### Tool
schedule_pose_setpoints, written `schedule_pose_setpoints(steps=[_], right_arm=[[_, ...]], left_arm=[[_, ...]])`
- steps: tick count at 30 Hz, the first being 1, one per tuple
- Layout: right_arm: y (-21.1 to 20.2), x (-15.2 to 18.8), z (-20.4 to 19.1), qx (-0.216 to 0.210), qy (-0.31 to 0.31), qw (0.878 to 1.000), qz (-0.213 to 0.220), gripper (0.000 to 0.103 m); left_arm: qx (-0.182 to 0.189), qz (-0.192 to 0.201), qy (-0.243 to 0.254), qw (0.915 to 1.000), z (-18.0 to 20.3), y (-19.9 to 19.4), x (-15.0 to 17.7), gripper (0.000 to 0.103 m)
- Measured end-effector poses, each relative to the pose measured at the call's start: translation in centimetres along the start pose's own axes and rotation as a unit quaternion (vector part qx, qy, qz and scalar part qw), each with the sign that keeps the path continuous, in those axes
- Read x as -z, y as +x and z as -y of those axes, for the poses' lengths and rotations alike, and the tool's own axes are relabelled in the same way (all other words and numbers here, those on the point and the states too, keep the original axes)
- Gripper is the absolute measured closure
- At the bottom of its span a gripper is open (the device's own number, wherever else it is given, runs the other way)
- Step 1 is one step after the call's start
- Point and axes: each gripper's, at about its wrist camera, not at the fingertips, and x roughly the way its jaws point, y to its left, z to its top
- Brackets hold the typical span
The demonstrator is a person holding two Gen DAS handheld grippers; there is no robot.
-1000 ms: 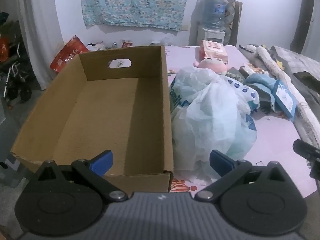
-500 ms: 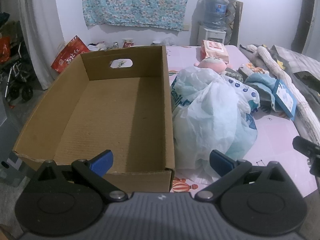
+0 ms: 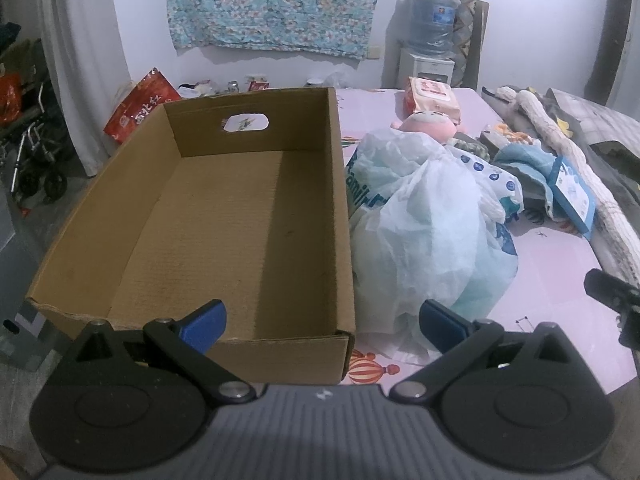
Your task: Organize soft objects
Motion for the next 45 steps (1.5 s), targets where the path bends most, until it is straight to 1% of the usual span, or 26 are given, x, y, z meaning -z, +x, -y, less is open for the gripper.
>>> schedule_pose_setpoints(steps=[45], right_arm=[[0.70, 0.19, -0.31, -0.003, -0.008, 1.000, -0.012, 0.001]], left_arm=[[-0.013, -0.001, -0.001, 0.9999, -0.52, 0.05, 0.04, 0.000]])
